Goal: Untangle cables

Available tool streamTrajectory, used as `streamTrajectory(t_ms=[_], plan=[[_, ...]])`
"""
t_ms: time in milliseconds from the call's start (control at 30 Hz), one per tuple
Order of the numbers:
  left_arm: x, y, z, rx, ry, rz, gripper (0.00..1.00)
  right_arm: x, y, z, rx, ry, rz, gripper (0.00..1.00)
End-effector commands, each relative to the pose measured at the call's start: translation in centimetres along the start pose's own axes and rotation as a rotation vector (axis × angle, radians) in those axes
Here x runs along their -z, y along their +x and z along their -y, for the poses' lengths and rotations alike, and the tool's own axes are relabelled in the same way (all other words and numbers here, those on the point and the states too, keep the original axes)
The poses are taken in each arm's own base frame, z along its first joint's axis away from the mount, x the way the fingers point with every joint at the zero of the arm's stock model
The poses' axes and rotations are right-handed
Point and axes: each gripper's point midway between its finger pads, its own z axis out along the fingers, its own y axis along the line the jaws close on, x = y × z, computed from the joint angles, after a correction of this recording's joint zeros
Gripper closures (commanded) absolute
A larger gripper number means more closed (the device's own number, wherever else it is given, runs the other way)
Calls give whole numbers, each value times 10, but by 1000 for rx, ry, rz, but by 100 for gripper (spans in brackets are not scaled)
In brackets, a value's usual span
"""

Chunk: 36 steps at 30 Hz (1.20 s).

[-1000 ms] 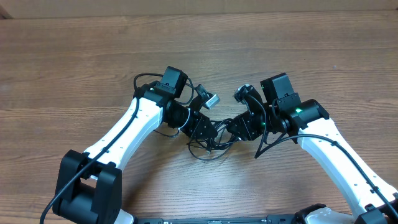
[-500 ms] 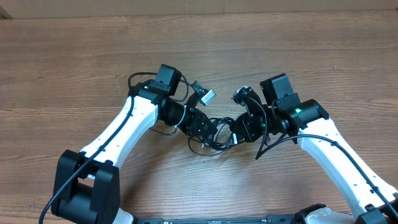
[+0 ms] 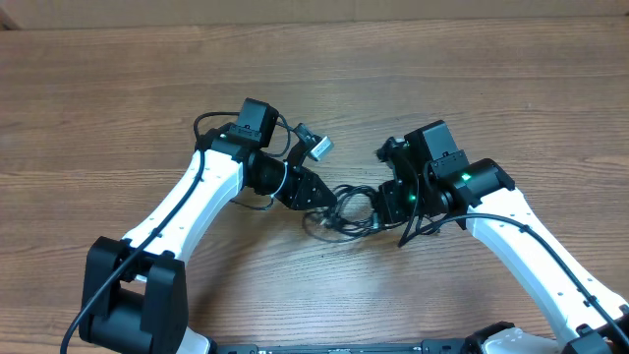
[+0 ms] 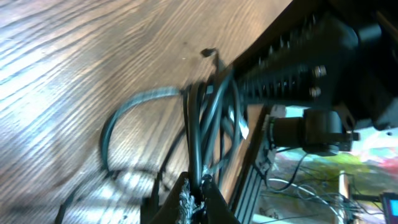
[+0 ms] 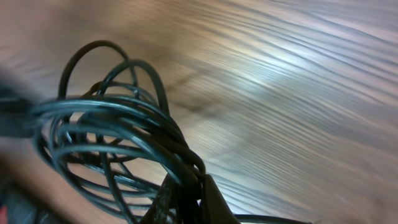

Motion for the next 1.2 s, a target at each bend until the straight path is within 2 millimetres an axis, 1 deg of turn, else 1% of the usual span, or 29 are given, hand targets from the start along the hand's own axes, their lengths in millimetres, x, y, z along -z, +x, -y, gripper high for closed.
streamTrajectory(t_ms=[0, 100, 267, 367, 400, 467, 567, 633, 733, 867, 1100, 1133, 1167], plan=[[18, -8, -7, 7, -64, 36, 96, 12, -6, 63, -244, 325, 79, 96], [18, -8, -7, 8, -63, 35, 96, 8, -10, 52, -239, 258, 81, 96], [18, -8, -7, 7, -64, 36, 96, 2, -6, -1, 9, -45, 22, 96], [18, -8, -7, 8, -63, 35, 96, 4, -4, -19, 69, -148, 15, 96], [17, -8, -7, 7, -62, 35, 95, 4, -4, -19, 69, -150, 17, 96], [17, -8, -4, 5, -49, 35, 77, 4, -6, -19, 72, -150, 24, 96], [14, -8, 0, -1, -32, 32, 63, 4, -9, -20, 72, -152, 33, 96], [12, -7, 2, -14, -30, 26, 57, 4, -8, -21, 74, -161, 33, 96], [8, -7, 6, -58, -26, 18, 50, 6, -8, -30, 77, -210, 32, 96], [0, -7, 8, -101, -45, 3, 48, 8, -9, -38, 86, -261, 36, 96], [-10, -4, -4, -146, -165, -44, 48, 9, -8, -41, 90, -277, 34, 96], [-11, -3, -5, -151, -177, -49, 50, 9, -8, -41, 90, -277, 34, 96], [-12, -3, -5, -155, -183, -54, 54, 9, -9, -41, 91, -277, 35, 96]])
